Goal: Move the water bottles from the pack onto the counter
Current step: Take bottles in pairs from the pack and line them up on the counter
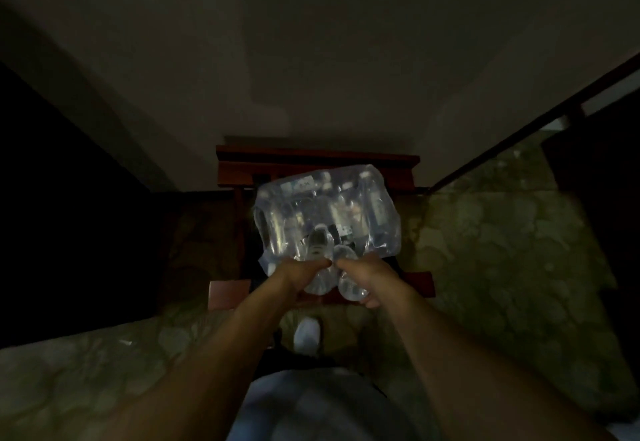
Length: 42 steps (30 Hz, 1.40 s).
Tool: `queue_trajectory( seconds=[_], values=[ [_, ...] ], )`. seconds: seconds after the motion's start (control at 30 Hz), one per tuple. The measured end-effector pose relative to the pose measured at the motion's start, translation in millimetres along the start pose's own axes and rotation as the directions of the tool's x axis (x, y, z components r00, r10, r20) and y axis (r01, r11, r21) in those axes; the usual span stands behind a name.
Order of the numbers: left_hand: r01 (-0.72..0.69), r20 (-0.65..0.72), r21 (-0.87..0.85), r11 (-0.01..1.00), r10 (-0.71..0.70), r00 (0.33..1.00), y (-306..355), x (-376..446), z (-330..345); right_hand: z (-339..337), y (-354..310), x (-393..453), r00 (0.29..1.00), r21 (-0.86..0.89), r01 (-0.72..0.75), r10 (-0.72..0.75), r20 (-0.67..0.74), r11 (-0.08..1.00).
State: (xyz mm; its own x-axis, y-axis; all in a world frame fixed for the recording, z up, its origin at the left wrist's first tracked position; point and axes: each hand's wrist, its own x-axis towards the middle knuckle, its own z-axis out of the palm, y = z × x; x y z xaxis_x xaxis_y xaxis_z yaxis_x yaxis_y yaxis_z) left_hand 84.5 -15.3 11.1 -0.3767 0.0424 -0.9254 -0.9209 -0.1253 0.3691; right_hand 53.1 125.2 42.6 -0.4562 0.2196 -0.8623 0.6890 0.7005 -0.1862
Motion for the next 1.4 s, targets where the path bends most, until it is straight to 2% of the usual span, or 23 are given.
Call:
queue_trajectory(
  seconds=[0.1, 0.2, 0.27, 0.37, 0.5, 0.6, 0.73, 0.87, 1.03, 1.13, 1.2, 1.27, 1.4],
  values=[
    [-0.056, 0.098, -0.131, 0.990, 0.069, 0.993, -15, -19, -7, 0, 7, -14, 0.990, 0.261, -0.098, 0.067, 0.126, 0.960],
    [-0.101, 0.129, -0.213, 0.972, 0.131, 0.983, -21, -42, -13, -3, 9, -23, 0.984, 0.410, -0.067, -0.006, 0.175, 0.910],
    [-0.137, 0.145, -0.263, 0.955, 0.180, 0.973, -21, -59, -15, -8, 7, -31, 0.978, 0.510, -0.014, -0.093, 0.184, 0.860],
    [-0.263, 0.110, -0.285, 0.922, 0.304, 0.946, -18, -84, -19, -20, 6, -43, 0.935, 0.628, 0.126, -0.304, 0.183, 0.768],
    [-0.453, 0.105, -0.227, 0.862, 0.484, 0.869, -5, -115, -28, -39, -1, -66, 0.801, 0.719, 0.266, -0.562, 0.206, 0.642],
    [-0.558, 0.098, -0.185, 0.809, 0.580, 0.809, 8, -134, -35, -54, -17, -89, 0.734, 0.772, 0.315, -0.657, 0.171, 0.552],
    [-0.646, 0.114, -0.266, 0.715, 0.689, 0.716, 21, -163, -39, -63, -33, -128, 0.667, 0.799, 0.381, -0.737, 0.111, 0.465],
    [-0.743, 0.151, -0.236, 0.626, 0.779, 0.608, 30, -202, -46, -52, -46, -172, 0.578, 0.728, 0.576, -0.815, -0.042, 0.371],
    [-0.876, 0.001, -0.091, 0.474, 0.880, 0.476, 45, -272, -67, -31, -65, -226, 0.423, 0.823, 0.546, -0.899, -0.109, 0.157],
    [-0.927, -0.111, -0.024, 0.373, 0.921, 0.374, 50, -305, -79, -29, -79, -256, 0.348, 0.792, 0.601, -0.928, -0.134, 0.110],
    [-0.954, -0.170, 0.014, 0.299, 0.941, 0.293, 51, -325, -87, -30, -89, -271, 0.273, 0.738, 0.672, -0.948, -0.167, 0.064],
    [-0.969, -0.198, 0.062, 0.239, 0.955, 0.223, 50, -342, -96, -31, -98, -285, 0.195, 0.705, 0.710, -0.961, -0.198, -0.001],
    [-0.981, -0.207, 0.085, 0.177, 0.966, 0.157, 47, -369, -123, -21, -119, -313, 0.086, 0.657, 0.749, -0.970, -0.226, -0.086]
  ],
)
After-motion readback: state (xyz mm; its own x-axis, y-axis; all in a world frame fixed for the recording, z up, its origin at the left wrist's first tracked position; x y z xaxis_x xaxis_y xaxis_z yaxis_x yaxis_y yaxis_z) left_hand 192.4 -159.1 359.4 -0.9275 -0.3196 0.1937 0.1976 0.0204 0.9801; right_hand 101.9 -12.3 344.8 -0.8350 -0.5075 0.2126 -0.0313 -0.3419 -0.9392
